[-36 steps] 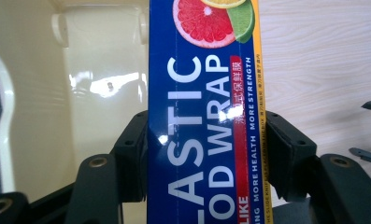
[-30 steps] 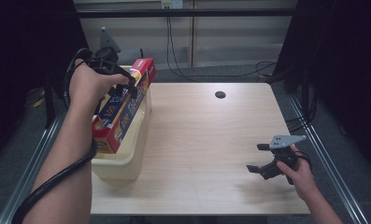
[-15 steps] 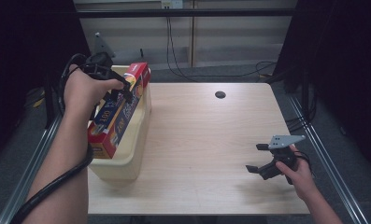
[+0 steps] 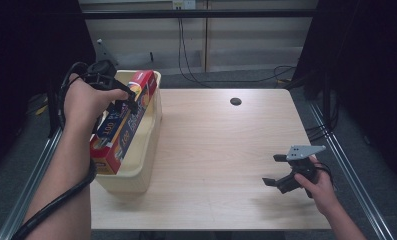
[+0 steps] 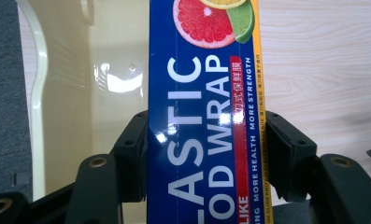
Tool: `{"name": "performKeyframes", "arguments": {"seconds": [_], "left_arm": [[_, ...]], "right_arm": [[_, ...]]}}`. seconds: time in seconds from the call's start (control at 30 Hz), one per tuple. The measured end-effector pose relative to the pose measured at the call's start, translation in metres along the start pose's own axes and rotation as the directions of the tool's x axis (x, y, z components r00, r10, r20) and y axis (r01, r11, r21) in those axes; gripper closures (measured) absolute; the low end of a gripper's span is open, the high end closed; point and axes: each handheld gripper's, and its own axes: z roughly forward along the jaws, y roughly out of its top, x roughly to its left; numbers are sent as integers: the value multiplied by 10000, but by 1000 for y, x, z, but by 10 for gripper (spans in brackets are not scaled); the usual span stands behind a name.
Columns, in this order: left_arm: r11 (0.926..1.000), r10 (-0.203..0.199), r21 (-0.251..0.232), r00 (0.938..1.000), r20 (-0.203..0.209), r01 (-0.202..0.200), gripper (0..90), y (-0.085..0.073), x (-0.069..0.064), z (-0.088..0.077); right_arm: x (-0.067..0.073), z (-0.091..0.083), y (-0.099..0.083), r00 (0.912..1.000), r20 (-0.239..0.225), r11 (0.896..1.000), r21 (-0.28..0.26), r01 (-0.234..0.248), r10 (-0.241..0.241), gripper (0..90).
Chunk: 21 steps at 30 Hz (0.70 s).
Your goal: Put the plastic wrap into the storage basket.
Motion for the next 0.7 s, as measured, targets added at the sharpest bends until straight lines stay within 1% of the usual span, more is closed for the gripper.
{"name": "performKeyframes", "arguments": {"seconds": [0.13, 0.17, 0.2, 0.27, 0.47, 0.57, 0.6, 0.67, 0.7], "left_arm": [[10000, 66, 27, 9999, -79, -65, 412, -2, 3, 0], [10000, 0, 13, 10000, -70, 0, 412, -3, 3, 0], [10000, 55, 40, 9999, -101, -55, 413, -3, 4, 0], [9999, -104, 12, 9999, -103, 105, 412, -4, 5, 2], [9999, -94, 126, 9996, -251, 98, 412, -5, 9, 8], [9998, -146, 125, 9996, -221, 149, 412, -5, 8, 10], [9998, -115, 139, 9997, -221, 118, 412, -5, 9, 10], [9998, -74, 156, 9996, -256, 78, 412, -5, 10, 11], [9998, -139, 121, 9996, -246, 142, 412, -6, 11, 12]], "right_arm": [[0, 0, 0, 10000, -4, 10000, -36, 40, -40, 17], [0, 0, 0, 10000, 0, 10000, -38, 41, -41, 17], [0, 0, 0, 10000, 8, 10000, -34, 40, -40, 18], [0, -1, 1, 10000, 46, 10000, -41, -6, 6, 17], [1, -1, 0, 10000, 20, 10000, -17, 36, -36, 17], [1, -1, 0, 10000, 30, 10000, -16, 49, -49, 18], [1, -1, 0, 10000, -23, 10000, -29, 23, -23, 17], [0, 0, 0, 10000, 22, 10000, -19, 59, -59, 18], [0, 0, 0, 10000, 40, 10000, -3, 42, -42, 18]]}}
